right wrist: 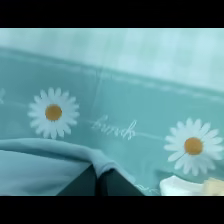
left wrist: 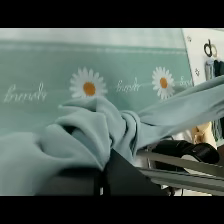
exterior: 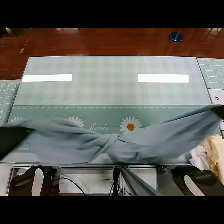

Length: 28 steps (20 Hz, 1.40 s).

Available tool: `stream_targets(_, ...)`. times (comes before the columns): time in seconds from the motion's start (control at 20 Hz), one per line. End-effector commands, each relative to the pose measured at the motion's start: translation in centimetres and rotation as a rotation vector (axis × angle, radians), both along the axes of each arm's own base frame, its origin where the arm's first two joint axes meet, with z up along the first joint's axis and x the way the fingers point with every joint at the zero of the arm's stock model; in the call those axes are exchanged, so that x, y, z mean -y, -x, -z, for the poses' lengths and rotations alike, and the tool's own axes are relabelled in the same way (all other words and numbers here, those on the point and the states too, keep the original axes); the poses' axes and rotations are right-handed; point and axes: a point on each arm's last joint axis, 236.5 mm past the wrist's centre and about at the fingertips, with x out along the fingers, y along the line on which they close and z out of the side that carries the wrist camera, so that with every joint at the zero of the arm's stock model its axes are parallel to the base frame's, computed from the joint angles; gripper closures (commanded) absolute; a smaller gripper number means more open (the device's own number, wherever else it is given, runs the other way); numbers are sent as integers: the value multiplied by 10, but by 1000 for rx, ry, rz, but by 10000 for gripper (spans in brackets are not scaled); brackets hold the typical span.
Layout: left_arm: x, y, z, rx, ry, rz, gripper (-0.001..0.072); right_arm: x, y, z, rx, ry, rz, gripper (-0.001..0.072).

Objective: Fold the shirts.

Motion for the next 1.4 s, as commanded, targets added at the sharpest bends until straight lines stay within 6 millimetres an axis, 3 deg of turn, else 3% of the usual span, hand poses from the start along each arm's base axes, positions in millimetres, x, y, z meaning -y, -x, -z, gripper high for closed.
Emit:
stream_targets(0.0, -2, -5, 130, -246, 110, -37, 691, -7, -44, 95, -81, -6, 13, 690)
stream_targets(0.1, -10, -29, 175, -263, 149, -104, 691, -10, -80, 122, -58, -13, 26, 691)
stream_targets(0.3, -43, -82, 231, -257, 140, -261, 689, -29, -155, 130, 88, -114, 65, 690)
stream_targets(0.4, -54, -99, 253, -295, 136, -292, 689, -40, -170, 141, 77, -176, 86, 690)
stream_targets(0.6, -55, -116, 293, -389, 182, -259, 687, -44, -175, 167, 8, -186, 92, 690)
stream_targets(0.7, -52, -136, 289, -354, 234, -226, 656, -45, -175, 168, 8, -184, 88, 690)
stream_targets(0.8, -55, -157, 273, -320, 251, -189, 464, -46, -172, 169, -6, -187, 84, 690)
stream_targets(0.85, -58, -166, 259, -290, 250, -156, 427, -46, -171, 170, -11, -185, 79, 690)
stream_targets(0.95, -74, -181, 218, -200, 220, -84, 427, -46, -169, 171, -18, -180, 71, 690)
stream_targets(1.05, -96, -166, 198, -237, 131, -17, 427, -46, -169, 171, -16, -174, 64, 690)
stream_targets(1.1, -105, -152, 201, -301, 80, -21, 427, -46, -169, 171, -14, -171, 60, 690)
stream_targets(1.15, -111, -140, 209, -365, 39, -55, 374, -46, -169, 171, -12, -166, 52, 690)
stream_targets(1.2, -110, -128, 216, -407, 16, -68, 230, -46, -169, 171, -11, -164, 50, 690)
stream_targets(1.25, -104, -114, 223, -450, 10, -63, 152, -46, -169, 171, -9, -160, 42, 690)
stream_targets(1.35, -84, -82, 235, -539, 45, -6, 122, -46, -169, 171, -6, -154, 34, 690)
